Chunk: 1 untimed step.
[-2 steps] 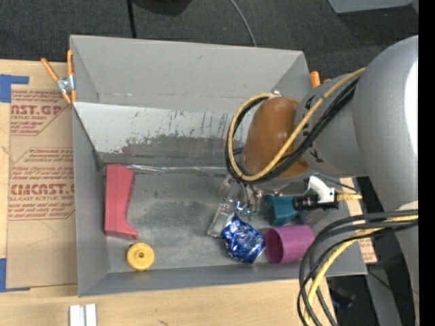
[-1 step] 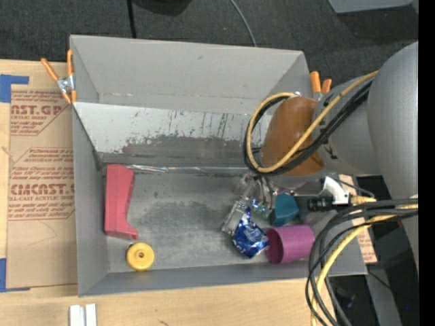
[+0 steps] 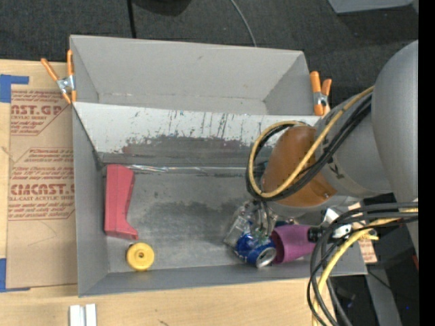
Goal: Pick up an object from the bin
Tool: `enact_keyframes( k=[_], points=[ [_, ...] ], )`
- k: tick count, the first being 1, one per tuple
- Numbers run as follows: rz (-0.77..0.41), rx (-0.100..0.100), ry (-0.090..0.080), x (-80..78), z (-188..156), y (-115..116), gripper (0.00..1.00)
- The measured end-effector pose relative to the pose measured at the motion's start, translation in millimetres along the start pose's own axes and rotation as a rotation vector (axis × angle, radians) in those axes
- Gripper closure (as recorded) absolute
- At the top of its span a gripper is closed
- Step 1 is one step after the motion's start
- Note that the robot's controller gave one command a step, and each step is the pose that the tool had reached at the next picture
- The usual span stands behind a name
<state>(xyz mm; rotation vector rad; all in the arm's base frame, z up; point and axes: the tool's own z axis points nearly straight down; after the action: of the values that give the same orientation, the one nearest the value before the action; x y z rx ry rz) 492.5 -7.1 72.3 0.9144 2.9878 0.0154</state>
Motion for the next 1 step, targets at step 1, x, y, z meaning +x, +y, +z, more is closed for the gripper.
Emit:
enact_keyframes(
  k=[1],
  points=[
    [0.001, 0.001, 0.001, 0.0, 0.3, -0.5, 1.0]
  ],
)
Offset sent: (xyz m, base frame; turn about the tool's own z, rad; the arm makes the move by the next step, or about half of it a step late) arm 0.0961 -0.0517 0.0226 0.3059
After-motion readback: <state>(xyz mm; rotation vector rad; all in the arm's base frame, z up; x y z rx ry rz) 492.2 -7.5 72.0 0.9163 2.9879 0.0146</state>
